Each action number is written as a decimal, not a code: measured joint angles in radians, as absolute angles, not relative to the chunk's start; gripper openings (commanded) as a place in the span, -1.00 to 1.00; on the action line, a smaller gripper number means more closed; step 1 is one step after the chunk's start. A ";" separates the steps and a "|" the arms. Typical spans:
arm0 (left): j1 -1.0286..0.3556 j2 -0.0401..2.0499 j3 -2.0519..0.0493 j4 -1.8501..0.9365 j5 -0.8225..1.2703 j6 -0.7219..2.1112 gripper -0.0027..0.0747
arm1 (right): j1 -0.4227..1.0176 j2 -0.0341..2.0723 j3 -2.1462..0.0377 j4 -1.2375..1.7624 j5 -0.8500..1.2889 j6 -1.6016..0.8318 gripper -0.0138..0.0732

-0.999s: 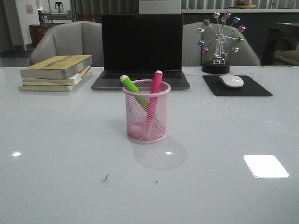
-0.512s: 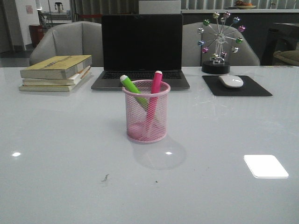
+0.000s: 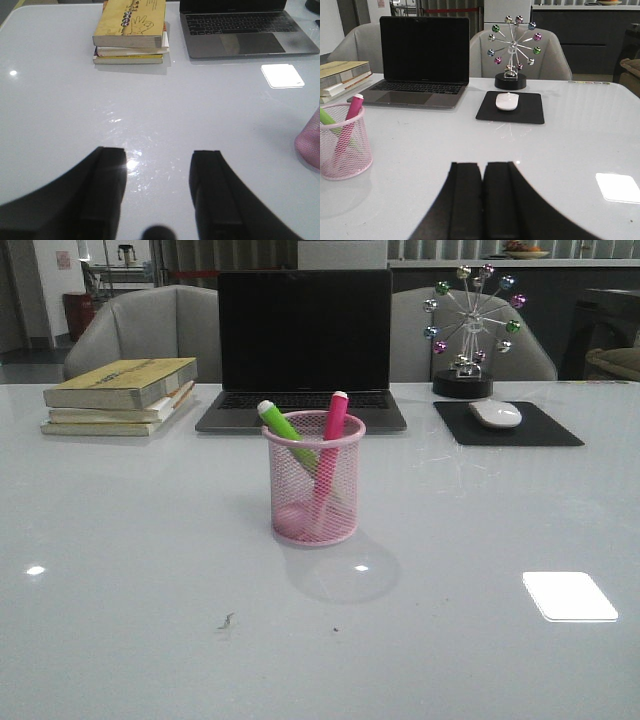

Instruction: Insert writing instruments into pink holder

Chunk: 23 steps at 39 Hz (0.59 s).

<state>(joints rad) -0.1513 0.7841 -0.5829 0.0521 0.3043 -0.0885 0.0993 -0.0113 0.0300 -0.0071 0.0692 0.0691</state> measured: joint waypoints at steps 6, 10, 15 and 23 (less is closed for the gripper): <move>-0.151 0.784 -0.583 0.052 0.304 -0.088 0.01 | 0.099 -0.011 0.030 -0.010 0.100 0.069 -0.63; -0.151 0.784 -0.583 0.052 0.304 -0.088 0.01 | 0.099 -0.011 0.030 -0.010 0.123 0.069 -0.63; -0.151 0.784 -0.583 0.052 0.304 -0.088 0.01 | 0.099 -0.011 0.030 -0.010 0.135 0.069 -0.63; -0.151 0.784 -0.583 0.052 0.304 -0.088 0.01 | 0.099 -0.011 0.030 -0.010 0.136 0.069 -0.63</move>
<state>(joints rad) -0.1513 0.7841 -0.5829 0.0521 0.3043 -0.0885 0.0993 -0.0113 0.0300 -0.0101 0.1364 0.0691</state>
